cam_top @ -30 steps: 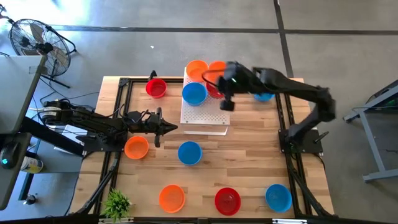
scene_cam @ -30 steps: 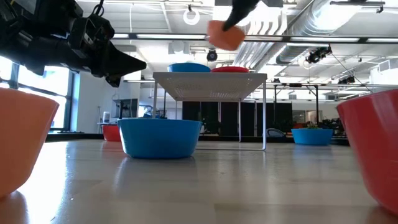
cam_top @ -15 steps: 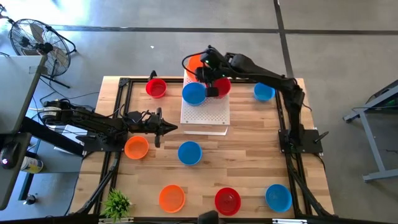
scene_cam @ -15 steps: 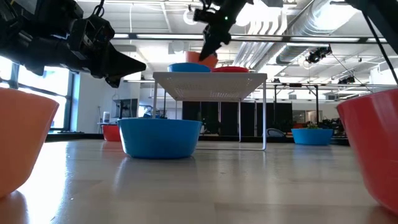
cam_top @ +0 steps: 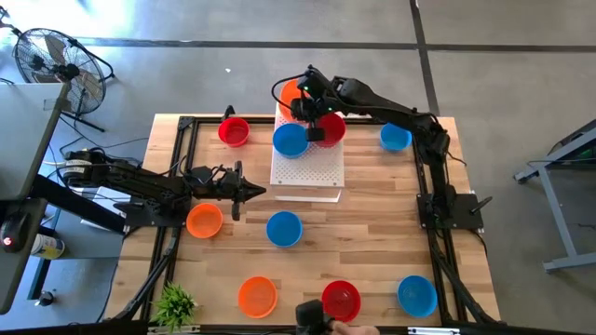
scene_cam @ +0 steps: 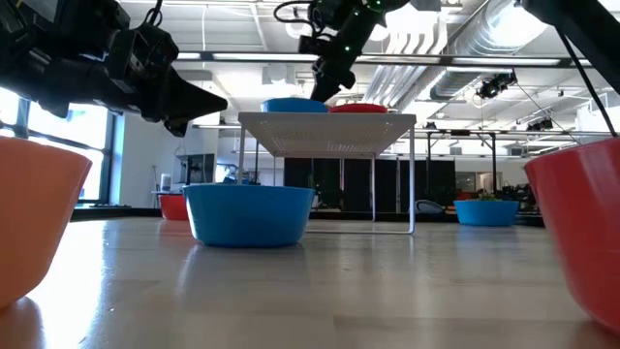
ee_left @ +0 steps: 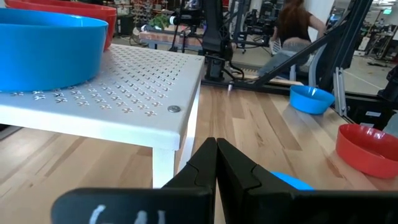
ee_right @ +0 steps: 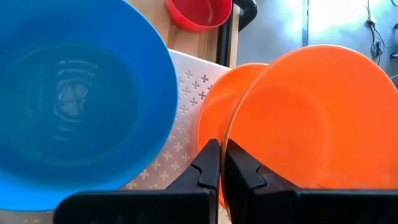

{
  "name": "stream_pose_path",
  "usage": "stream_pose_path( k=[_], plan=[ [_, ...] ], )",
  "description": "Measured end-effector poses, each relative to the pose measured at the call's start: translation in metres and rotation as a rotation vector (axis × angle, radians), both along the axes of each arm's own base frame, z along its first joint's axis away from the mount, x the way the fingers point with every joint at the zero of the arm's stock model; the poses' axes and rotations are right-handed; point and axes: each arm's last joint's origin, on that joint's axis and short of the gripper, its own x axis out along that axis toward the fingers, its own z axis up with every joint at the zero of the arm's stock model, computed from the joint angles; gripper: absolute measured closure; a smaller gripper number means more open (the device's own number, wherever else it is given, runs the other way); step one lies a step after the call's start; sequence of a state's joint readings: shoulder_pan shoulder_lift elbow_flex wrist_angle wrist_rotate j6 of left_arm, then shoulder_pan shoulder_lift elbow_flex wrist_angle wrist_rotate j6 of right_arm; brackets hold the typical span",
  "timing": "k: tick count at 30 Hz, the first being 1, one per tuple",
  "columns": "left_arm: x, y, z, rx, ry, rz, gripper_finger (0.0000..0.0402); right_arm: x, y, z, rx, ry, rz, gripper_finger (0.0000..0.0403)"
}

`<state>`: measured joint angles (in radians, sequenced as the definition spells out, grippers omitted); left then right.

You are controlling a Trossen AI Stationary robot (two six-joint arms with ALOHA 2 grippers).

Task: Pick & Place Mini bowls
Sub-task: Stack the orange bowl on top of the orange bowl on the shelf, then stack the blue bowl on top of the blue bowl on the shelf

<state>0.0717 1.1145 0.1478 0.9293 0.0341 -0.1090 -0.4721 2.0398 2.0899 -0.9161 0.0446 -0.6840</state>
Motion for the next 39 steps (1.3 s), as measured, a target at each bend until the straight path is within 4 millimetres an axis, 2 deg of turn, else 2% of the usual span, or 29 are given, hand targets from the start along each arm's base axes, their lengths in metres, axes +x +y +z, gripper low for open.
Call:
stream_pose_path(
  k=[8,16,24,35,39],
  plan=[
    [0.0000,0.0000,-0.0006,0.000,0.006,0.000,0.0401,0.0009,-0.0005,-0.0016,-0.003,0.005,0.002,0.0398],
    [0.0000,0.0000,-0.0006,0.000,0.006,0.000,0.0401,0.0009,-0.0005,-0.0016,0.005,0.000,-0.006,0.0364],
    [0.0000,0.0000,-0.0005,0.000,0.006,0.000,0.0401,0.0010,-0.0003,-0.0015,0.007,-0.002,-0.009,0.0361],
    [0.0000,0.0000,-0.0005,0.000,0.006,0.000,0.0401,0.0018,-0.0010,-0.0005,0.001,-0.018,-0.034,0.0287],
    [0.0000,0.0000,-0.0005,0.000,0.006,0.000,0.0401,-0.0019,0.0012,0.0070,0.010,-0.043,-0.056,0.0282]
  ],
)
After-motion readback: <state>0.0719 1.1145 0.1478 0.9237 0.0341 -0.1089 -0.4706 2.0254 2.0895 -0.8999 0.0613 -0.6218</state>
